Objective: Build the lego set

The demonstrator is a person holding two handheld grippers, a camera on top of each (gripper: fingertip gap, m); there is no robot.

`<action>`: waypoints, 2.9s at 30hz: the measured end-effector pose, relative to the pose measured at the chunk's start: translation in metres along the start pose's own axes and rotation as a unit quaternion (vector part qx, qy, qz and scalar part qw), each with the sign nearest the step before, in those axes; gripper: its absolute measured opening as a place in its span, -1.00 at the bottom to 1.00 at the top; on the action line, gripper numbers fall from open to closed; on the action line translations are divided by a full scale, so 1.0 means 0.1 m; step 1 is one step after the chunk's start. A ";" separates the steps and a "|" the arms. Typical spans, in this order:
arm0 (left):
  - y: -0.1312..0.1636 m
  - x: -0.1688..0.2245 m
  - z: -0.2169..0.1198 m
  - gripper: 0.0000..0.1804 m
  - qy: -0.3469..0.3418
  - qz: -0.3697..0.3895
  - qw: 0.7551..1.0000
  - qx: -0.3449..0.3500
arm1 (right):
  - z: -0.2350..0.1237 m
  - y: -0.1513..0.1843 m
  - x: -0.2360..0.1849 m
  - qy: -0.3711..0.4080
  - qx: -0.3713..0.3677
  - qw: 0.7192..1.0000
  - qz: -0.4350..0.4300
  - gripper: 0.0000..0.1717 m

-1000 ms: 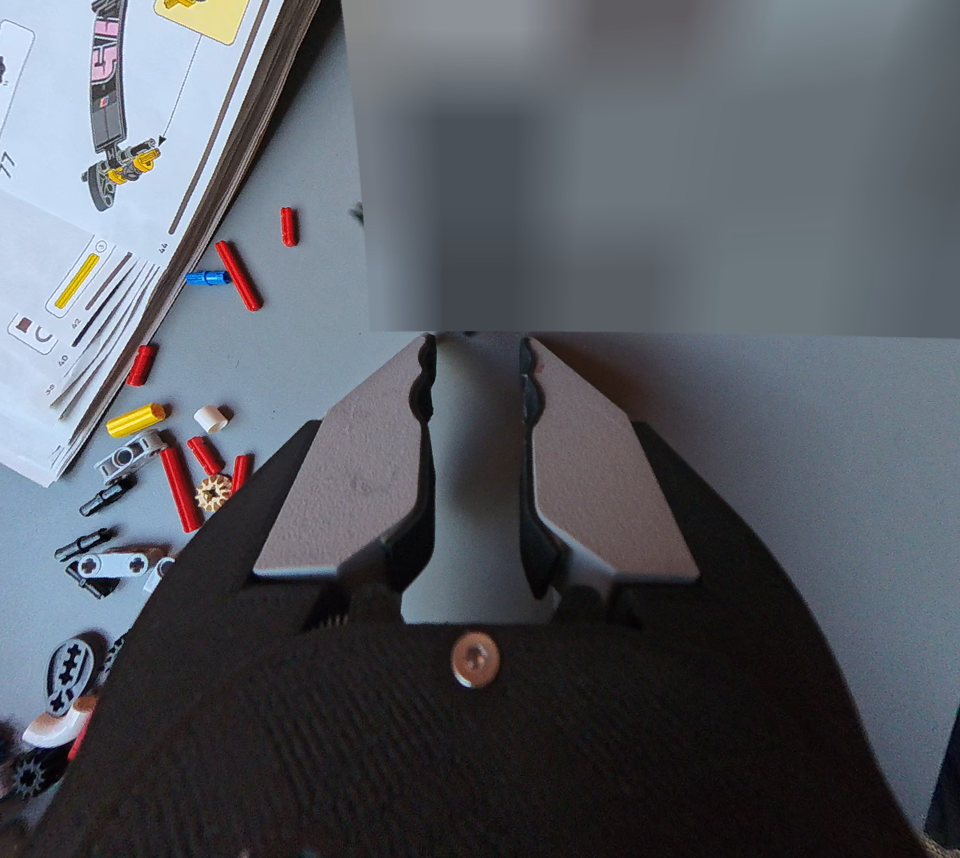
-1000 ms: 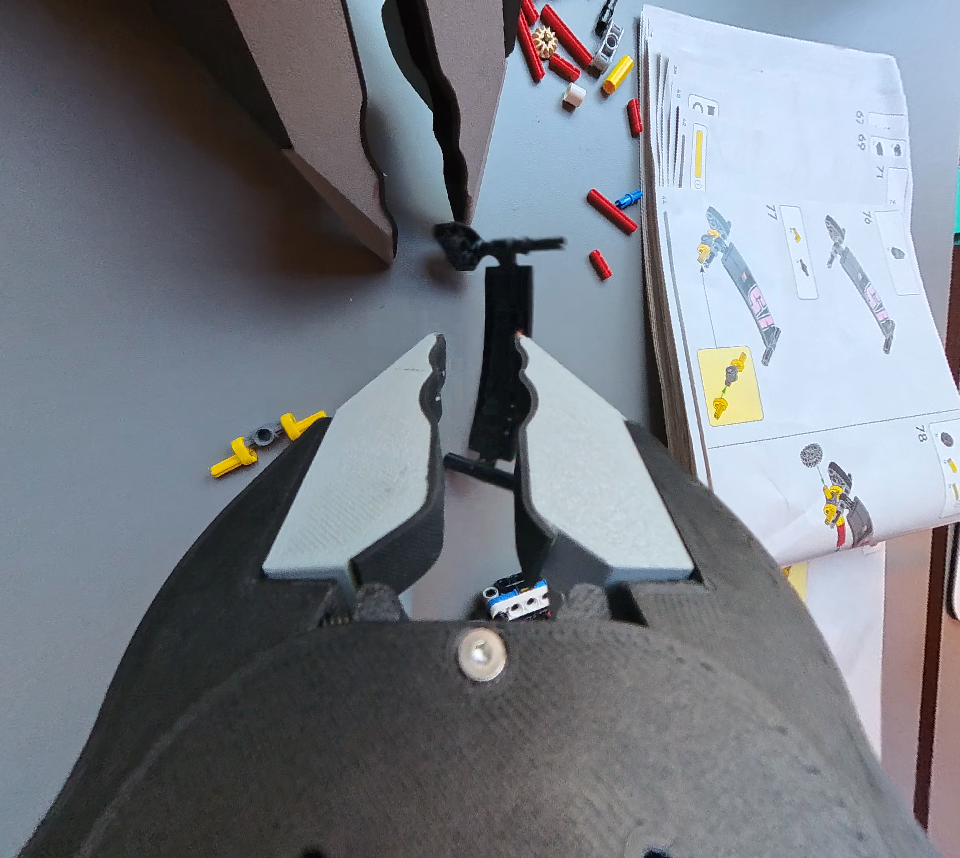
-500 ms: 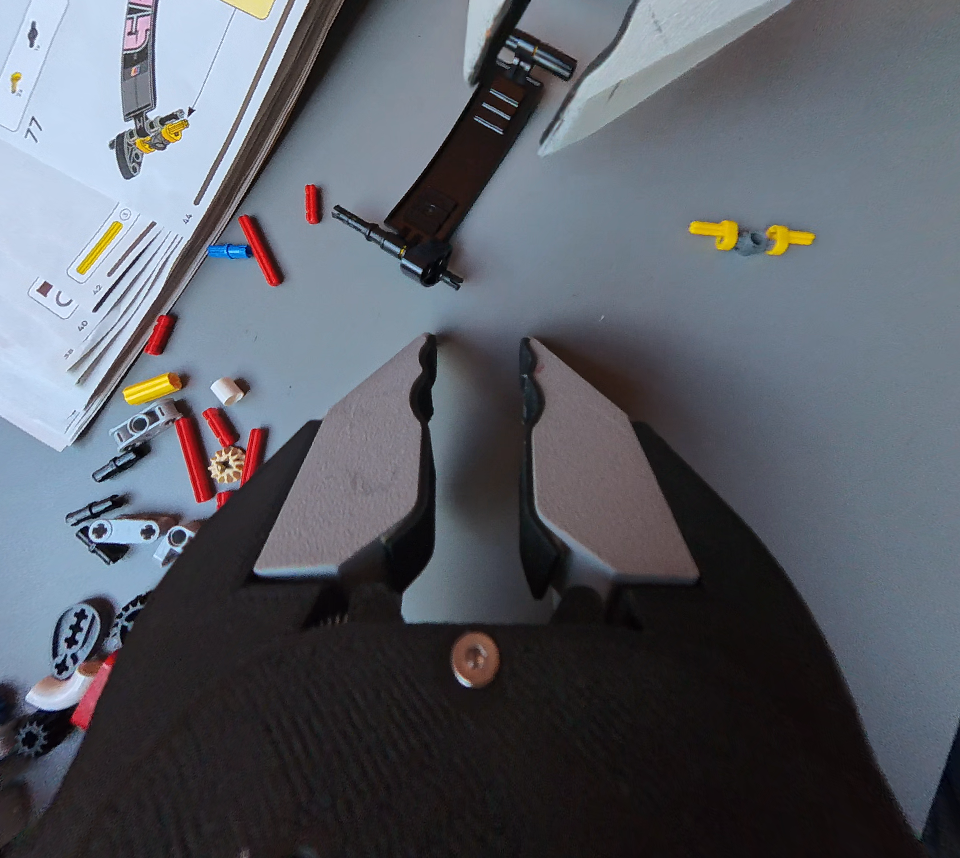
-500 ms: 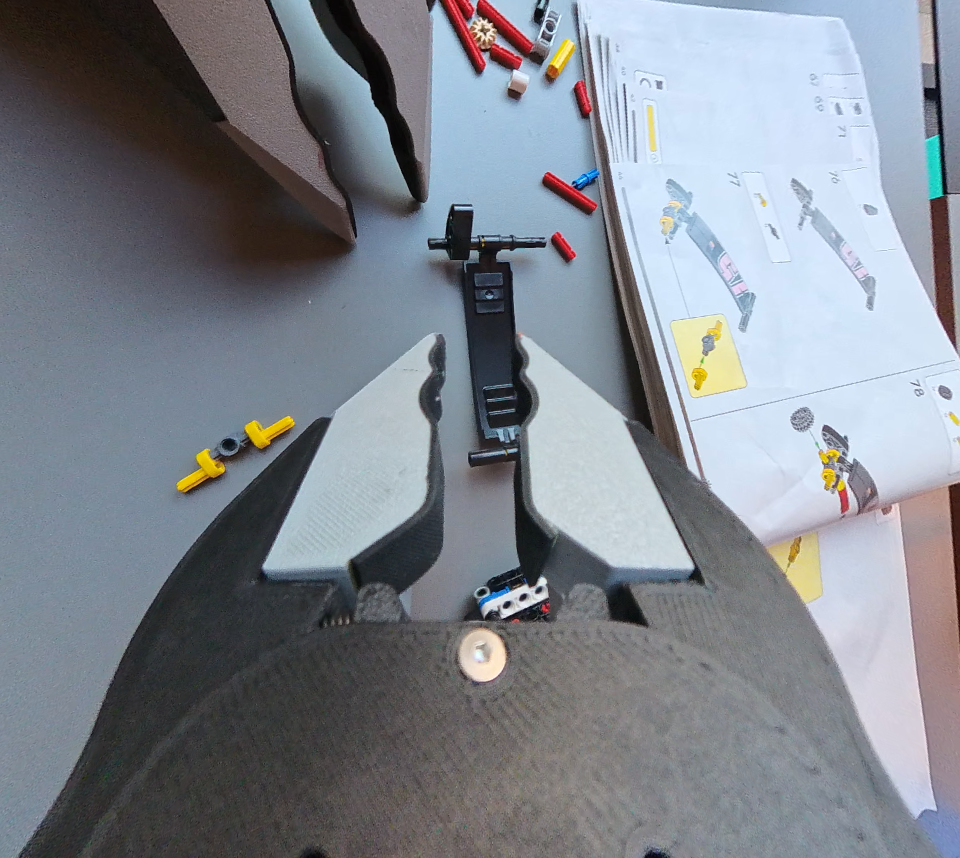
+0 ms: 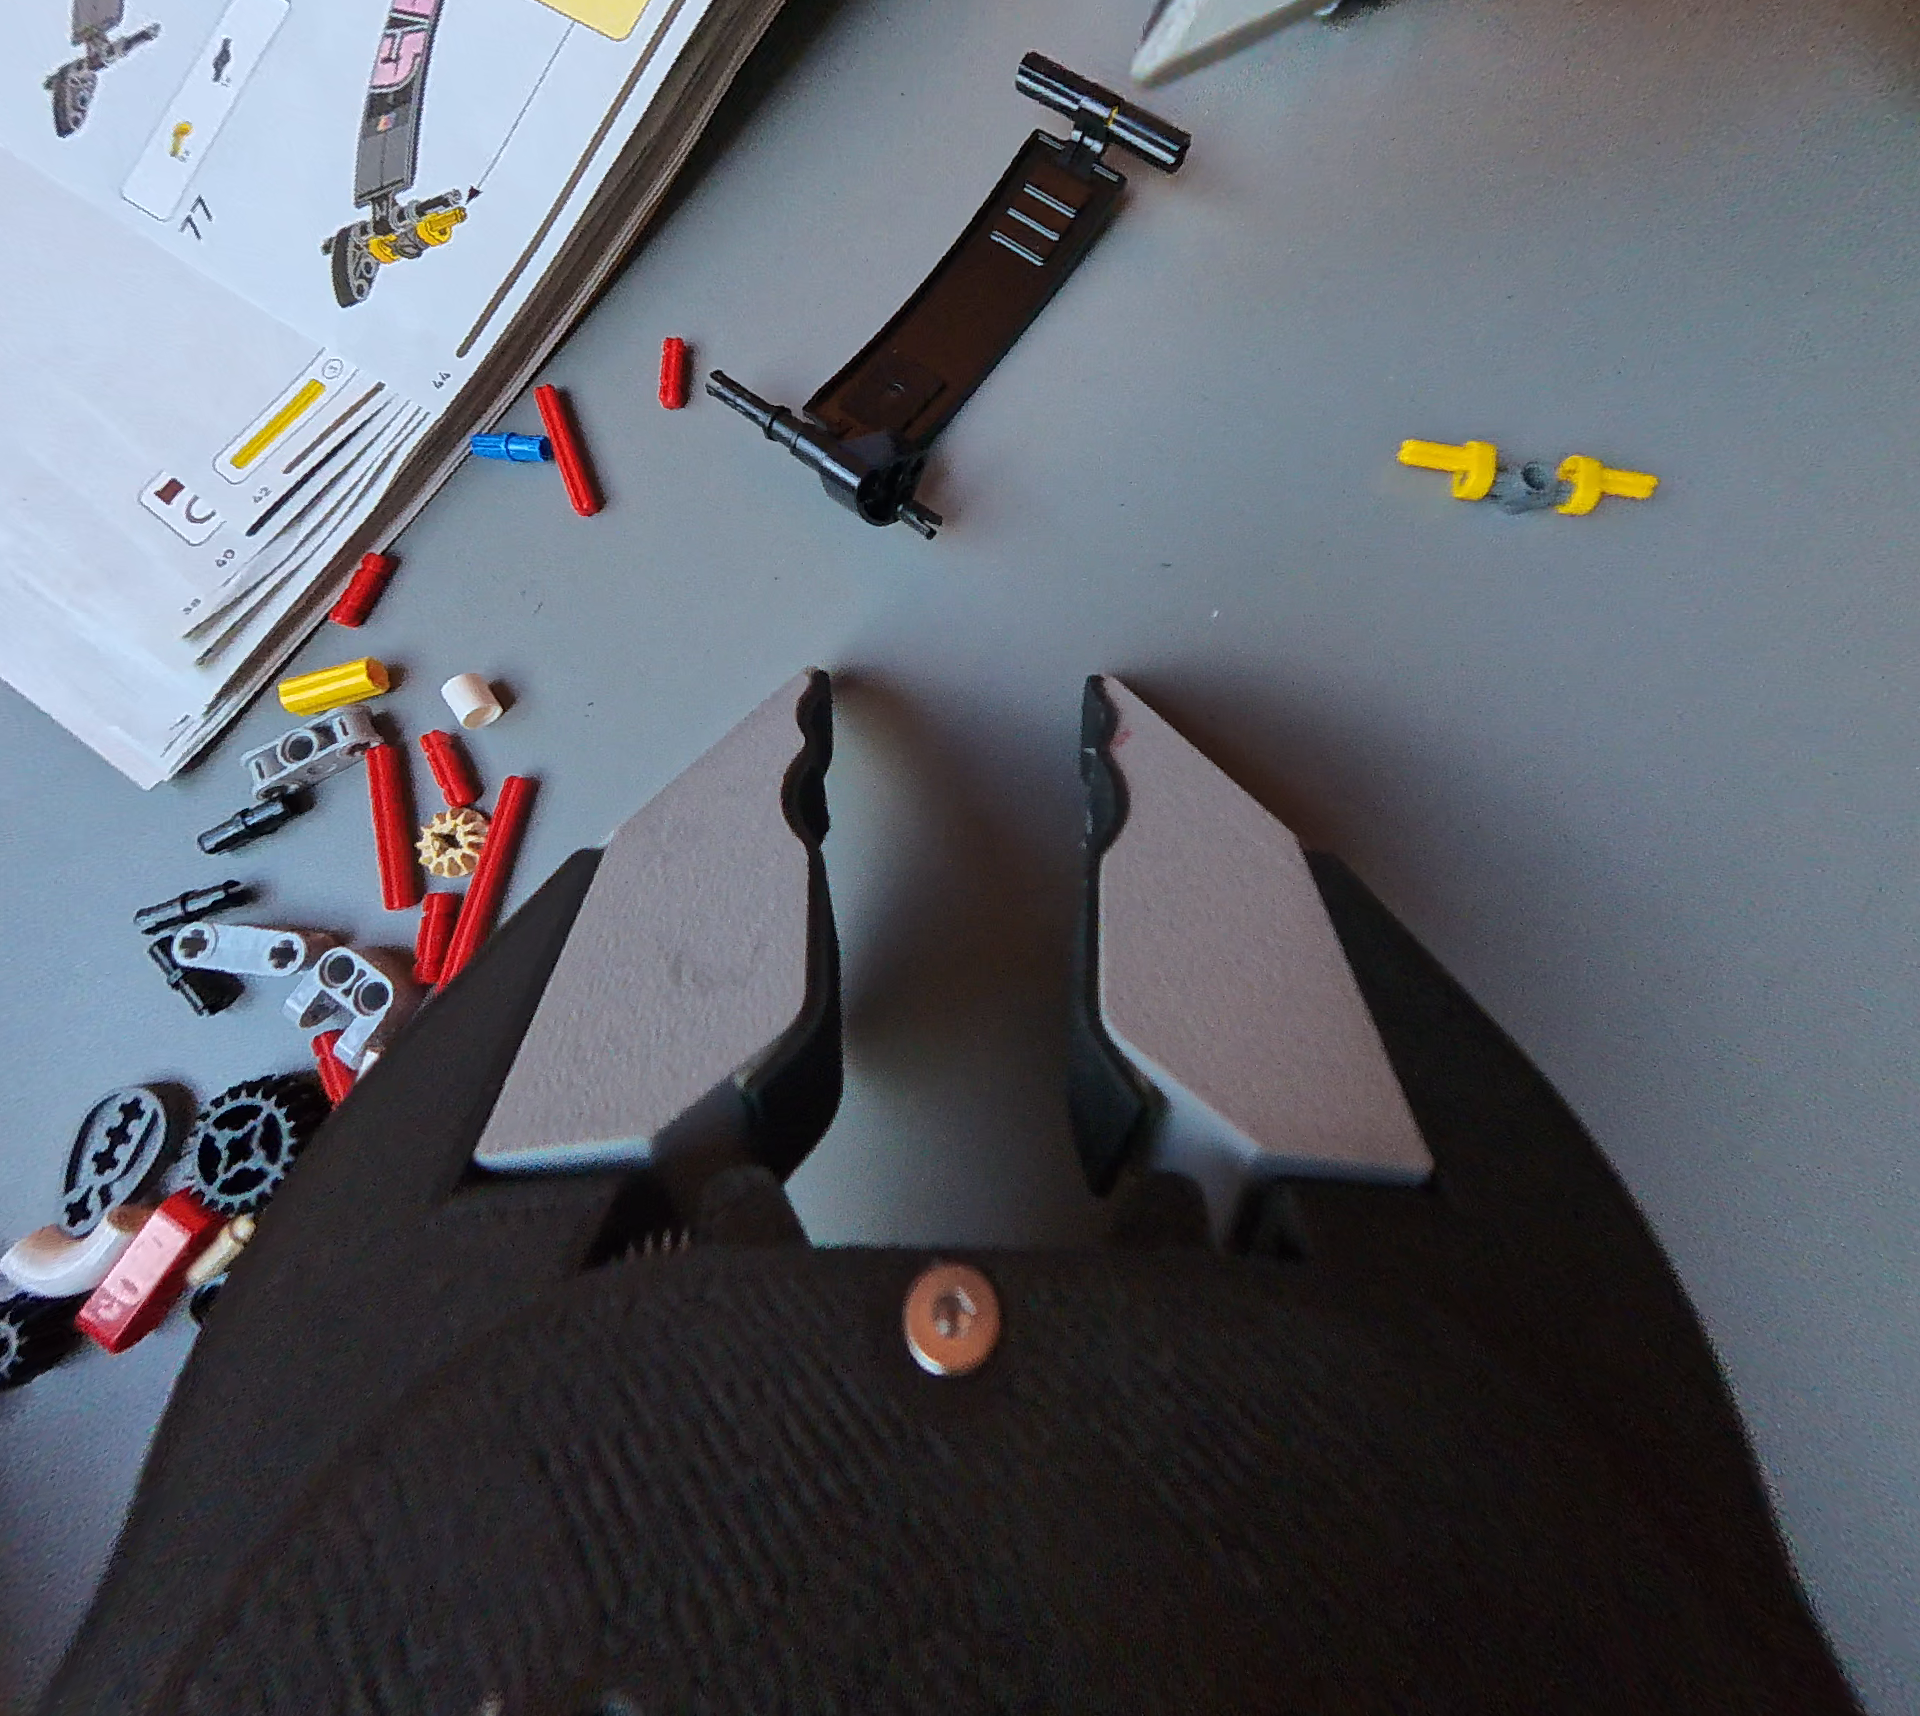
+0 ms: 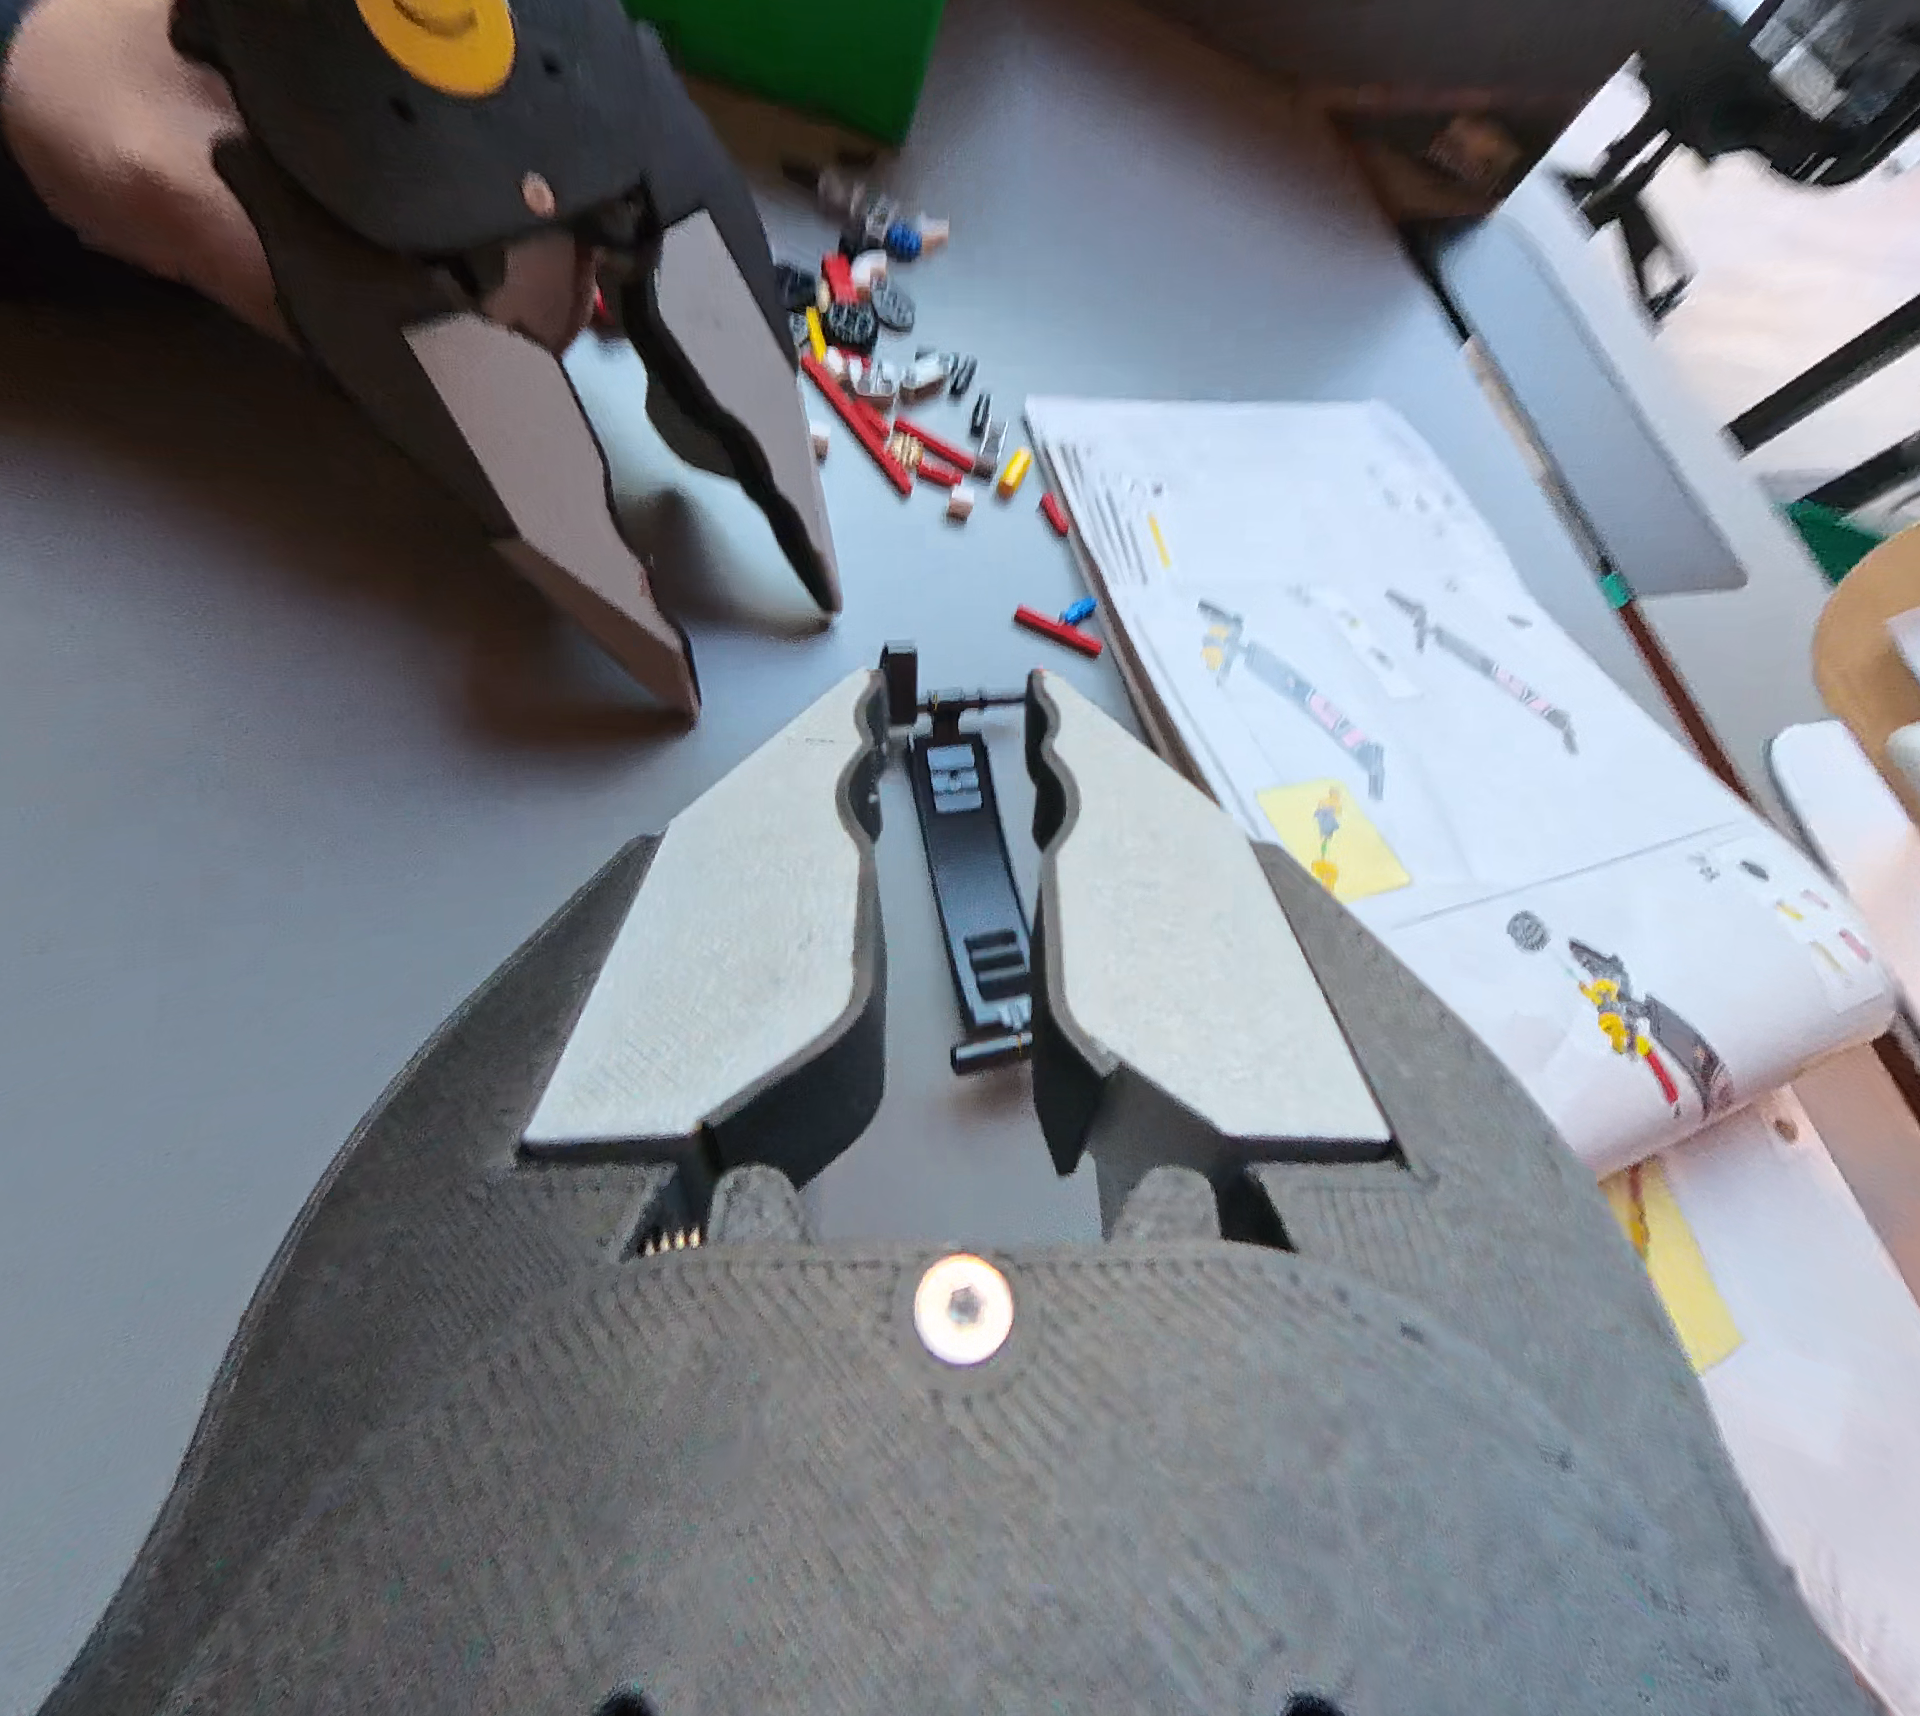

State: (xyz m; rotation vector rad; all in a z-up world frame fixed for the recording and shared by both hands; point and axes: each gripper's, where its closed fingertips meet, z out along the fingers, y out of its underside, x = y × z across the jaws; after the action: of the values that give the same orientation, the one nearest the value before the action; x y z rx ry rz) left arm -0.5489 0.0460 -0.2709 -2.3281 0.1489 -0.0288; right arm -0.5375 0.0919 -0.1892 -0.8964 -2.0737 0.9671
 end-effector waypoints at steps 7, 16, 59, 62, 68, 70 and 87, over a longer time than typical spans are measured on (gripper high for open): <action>0.02 -0.07 -0.01 -0.33 -0.013 -0.027 1.000 -0.002 | -0.04 0.07 -0.17 0.082 0.041 0.995 -0.047 -0.71; 0.15 0.01 -0.14 -0.30 -0.013 -0.040 0.999 -0.001 | -0.25 0.22 -0.51 0.132 0.020 0.989 -0.059 -0.69; 0.08 0.07 -0.08 -0.36 0.004 -0.015 1.000 -0.002 | -0.46 0.67 -0.96 0.055 -0.041 0.991 0.119 -0.68; 0.08 0.09 -0.08 -0.38 0.010 -0.009 1.000 -0.002 | -0.38 0.79 -0.97 0.033 -0.083 0.984 0.152 -0.61; 0.05 0.18 -0.07 -0.49 0.015 0.023 1.000 0.003 | -0.30 0.87 -0.99 0.016 -0.112 0.981 0.160 -0.76; 0.03 0.24 -0.06 -0.52 0.017 0.043 0.999 0.005 | -0.29 0.87 -0.97 0.019 -0.114 0.981 0.155 -0.92; -0.24 0.97 0.13 -0.83 -0.029 0.366 0.927 0.074 | -0.46 0.55 -1.17 -0.254 -0.021 0.939 0.232 -0.93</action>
State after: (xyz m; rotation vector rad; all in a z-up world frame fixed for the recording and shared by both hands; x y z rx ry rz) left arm -0.4497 0.0600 -0.2651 -1.9906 0.9389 0.3865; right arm -0.4219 0.0423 -0.2437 -1.3039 -2.3567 1.5414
